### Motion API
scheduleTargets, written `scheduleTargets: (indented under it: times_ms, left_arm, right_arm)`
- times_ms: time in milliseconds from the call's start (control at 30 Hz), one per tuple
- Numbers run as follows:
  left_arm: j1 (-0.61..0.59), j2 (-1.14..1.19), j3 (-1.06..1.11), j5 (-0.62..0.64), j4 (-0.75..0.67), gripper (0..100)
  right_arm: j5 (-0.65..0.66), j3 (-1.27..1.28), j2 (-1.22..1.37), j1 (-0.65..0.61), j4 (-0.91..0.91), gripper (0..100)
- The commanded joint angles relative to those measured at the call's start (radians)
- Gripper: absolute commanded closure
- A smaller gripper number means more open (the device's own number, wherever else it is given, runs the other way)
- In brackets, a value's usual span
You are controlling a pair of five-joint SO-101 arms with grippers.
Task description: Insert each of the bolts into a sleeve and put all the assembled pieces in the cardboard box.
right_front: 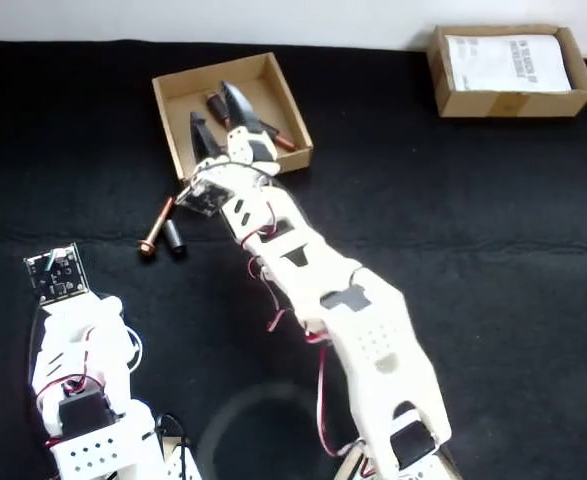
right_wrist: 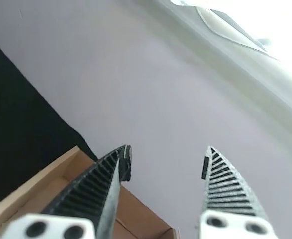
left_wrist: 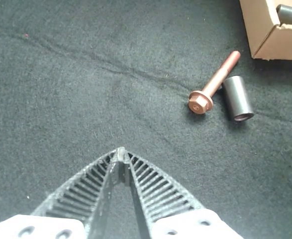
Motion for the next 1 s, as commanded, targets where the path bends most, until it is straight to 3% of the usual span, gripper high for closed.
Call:
scheduleTargets:
  times_ms: [0, 133, 333, 600, 767, 967]
  left_arm:
    - [0.001, -0.002, 0.018, -0.009, -0.02, 99]
    - [0.001, -0.002, 0.018, -0.009, -0.02, 99]
    - [0.001, -0.002, 0.018, -0.009, -0.02, 99]
    - [0.001, -0.002, 0.018, -0.009, -0.015, 99]
    - [0.001, -0.002, 0.018, -0.009, -0.015, 99]
    - [-0.001, -0.002, 0.018, -0.009, -0.015, 99]
  right_arm:
    - [-0.084, 0.156, -0.274, -0.016, 0.007, 79.3]
    - [-0.219, 0.275, -0.506, -0.013, 0.196, 79.3]
    - [-0.493, 0.294, -0.763, -0.012, 0.699, 79.3]
    - [-0.855, 0.062, -0.828, -0.012, 1.337, 79.3]
    - [-0.905, -0.022, -0.828, -0.028, 1.604, 79.3]
    - [-0.904, -0.024, -0.826, -0.104, 1.799, 79.3]
